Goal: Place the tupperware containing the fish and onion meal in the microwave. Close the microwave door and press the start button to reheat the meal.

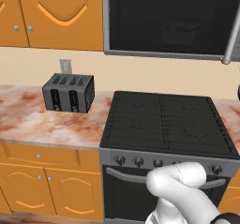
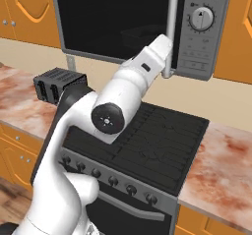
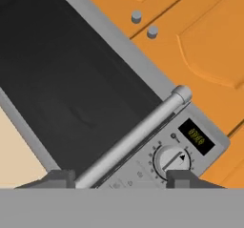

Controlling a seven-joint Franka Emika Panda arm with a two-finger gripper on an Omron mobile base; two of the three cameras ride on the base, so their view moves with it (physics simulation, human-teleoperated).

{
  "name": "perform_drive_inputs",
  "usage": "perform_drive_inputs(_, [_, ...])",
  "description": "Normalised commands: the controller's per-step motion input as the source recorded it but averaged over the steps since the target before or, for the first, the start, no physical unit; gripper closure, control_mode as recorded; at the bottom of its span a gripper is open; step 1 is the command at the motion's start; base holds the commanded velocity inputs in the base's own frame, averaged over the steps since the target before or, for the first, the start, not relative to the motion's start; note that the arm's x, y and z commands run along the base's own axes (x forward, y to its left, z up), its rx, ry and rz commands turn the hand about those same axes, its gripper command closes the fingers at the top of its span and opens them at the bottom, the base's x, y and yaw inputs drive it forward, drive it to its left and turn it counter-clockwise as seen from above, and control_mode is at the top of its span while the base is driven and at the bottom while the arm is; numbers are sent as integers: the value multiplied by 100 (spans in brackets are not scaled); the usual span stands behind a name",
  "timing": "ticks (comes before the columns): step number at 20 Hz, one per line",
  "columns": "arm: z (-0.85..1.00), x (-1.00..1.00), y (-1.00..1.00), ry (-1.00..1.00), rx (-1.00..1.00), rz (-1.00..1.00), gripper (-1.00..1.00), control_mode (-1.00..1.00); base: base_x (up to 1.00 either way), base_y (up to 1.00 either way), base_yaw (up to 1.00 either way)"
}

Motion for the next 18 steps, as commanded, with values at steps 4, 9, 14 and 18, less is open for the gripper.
perform_drive_inputs(4, [0,-27,-42,4,0,0,100,-100,0,0,0])
perform_drive_inputs(9, [-1,-4,-41,0,3,2,100,-100,0,0,0])
perform_drive_inputs(14, [-11,8,-30,0,1,4,100,-100,0,0,0])
perform_drive_inputs(18, [-27,13,-16,0,0,2,100,-100,0,0,0])
